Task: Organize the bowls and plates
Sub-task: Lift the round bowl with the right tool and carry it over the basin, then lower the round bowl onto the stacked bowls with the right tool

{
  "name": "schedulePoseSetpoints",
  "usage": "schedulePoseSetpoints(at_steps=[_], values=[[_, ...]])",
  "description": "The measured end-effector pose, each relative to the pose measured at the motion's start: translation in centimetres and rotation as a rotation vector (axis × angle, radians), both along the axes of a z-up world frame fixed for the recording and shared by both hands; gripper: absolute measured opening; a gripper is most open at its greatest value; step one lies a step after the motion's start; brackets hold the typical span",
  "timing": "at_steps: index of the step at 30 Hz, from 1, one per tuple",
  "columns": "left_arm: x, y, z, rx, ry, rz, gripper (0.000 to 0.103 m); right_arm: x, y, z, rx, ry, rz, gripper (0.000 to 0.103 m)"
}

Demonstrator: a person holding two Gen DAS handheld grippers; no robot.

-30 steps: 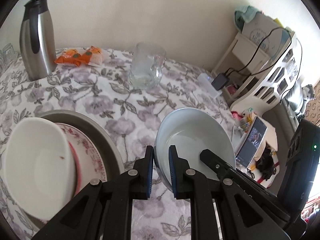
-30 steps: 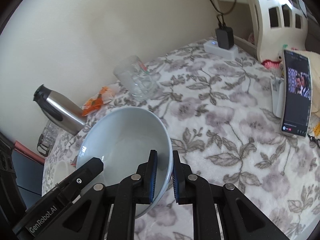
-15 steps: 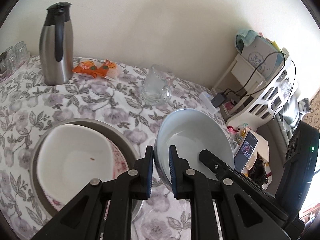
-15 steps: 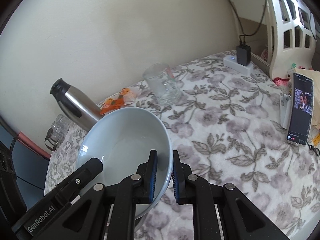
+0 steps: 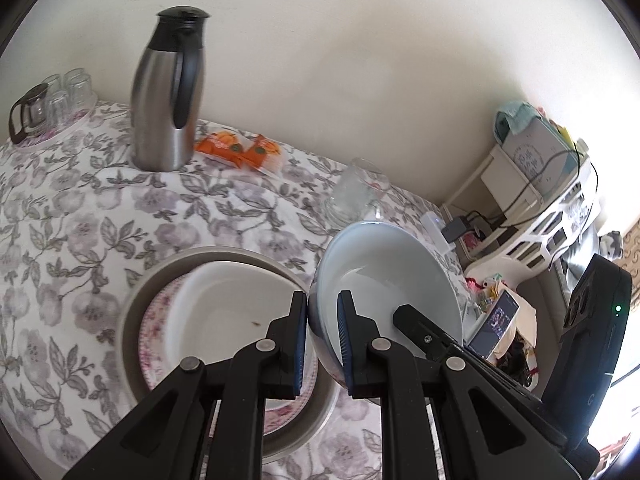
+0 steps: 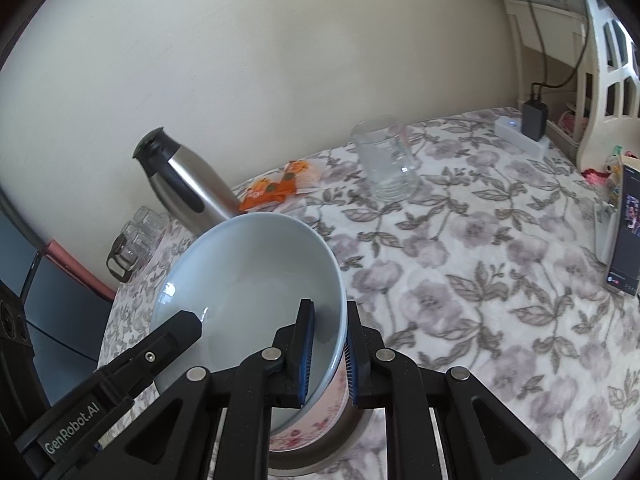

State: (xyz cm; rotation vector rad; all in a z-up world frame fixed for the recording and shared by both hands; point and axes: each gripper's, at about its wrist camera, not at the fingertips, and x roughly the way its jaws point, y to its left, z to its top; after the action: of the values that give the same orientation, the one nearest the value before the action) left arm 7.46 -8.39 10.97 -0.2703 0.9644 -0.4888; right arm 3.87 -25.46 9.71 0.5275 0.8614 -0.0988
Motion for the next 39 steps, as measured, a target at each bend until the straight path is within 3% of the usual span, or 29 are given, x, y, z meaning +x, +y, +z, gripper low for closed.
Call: schedulePoseSetpoints(at_steps=[18,27,39], values=[[1.3,7.2,-0.9,-0.016,0.039,0.094,0.016,2.6,6.9,-0.7,-0.029,0.059,0.08,0.015],[1.9,7.4,-2.6,-0.011,0.086,0.086,0.016,3.2,7.4,-2.4,-0.1,0.137,0.071,0.015],[2.5,7.2,-3.7,-0.003,0.111,0.096,0.016,3.4,7.5,-3.0,-0.109,0.153,0.076,0.016]])
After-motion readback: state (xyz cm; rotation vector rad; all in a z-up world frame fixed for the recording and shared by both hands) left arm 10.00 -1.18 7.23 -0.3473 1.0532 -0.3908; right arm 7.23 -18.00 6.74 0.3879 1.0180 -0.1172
